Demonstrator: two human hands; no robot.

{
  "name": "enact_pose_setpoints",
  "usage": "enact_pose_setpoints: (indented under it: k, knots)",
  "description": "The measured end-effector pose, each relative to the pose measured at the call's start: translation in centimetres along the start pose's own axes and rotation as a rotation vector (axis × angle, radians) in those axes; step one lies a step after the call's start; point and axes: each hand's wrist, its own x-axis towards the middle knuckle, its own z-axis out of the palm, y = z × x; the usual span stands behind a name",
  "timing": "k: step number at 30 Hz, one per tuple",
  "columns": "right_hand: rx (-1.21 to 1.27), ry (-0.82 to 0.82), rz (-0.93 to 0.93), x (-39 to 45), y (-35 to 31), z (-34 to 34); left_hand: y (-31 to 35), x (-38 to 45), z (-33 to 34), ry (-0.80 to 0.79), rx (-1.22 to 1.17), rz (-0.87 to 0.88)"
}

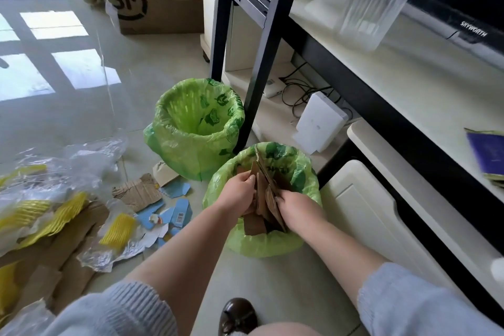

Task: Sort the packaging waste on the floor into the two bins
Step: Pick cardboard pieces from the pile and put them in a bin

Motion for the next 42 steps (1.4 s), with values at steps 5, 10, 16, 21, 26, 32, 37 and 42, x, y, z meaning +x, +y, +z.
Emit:
enact_pose_setpoints:
  k: [5, 10, 16, 21, 26, 32, 37, 42]
  knots:
    - [0.404, 0.395, -0.122, -1.7, -0.6, -1.3, 2.1, -1.4, -1.7, 0.093, 0.201, 0.137]
    - [0.573, 0.433, -0.455, -5.0, -5.7, -2.3, 4.5, -4.1, -8.1, 0.1, 0.418, 0.171]
    - [0.572, 0.209, -0.613, -7.1, -13.2, 0.8, 2.1, -7.6, -17.9, 0.231, 0.608, 0.083]
    - [0.529, 0.007, -0.563, -5.5, -16.4, 5.5, -2.6, -9.3, -23.1, 0.295, 0.652, -0.001]
    - [0.23, -0.211, -0.408, -0.9, -16.8, 10.9, -7.9, -6.3, -26.8, 0.306, 0.678, -0.088]
    - [-0.141, -0.361, -0.391, 2.9, -16.0, 16.0, -14.3, -1.0, -28.2, 0.33, 0.757, -0.132]
    - [-0.289, -0.331, -0.398, 4.7, -15.7, 19.9, -19.3, -0.9, -29.7, 0.142, 1.342, -0.075]
    - [-0.37, -0.149, -0.461, 5.9, -16.1, 21.7, -21.6, -2.2, -32.2, 0.09, 1.647, 0.105]
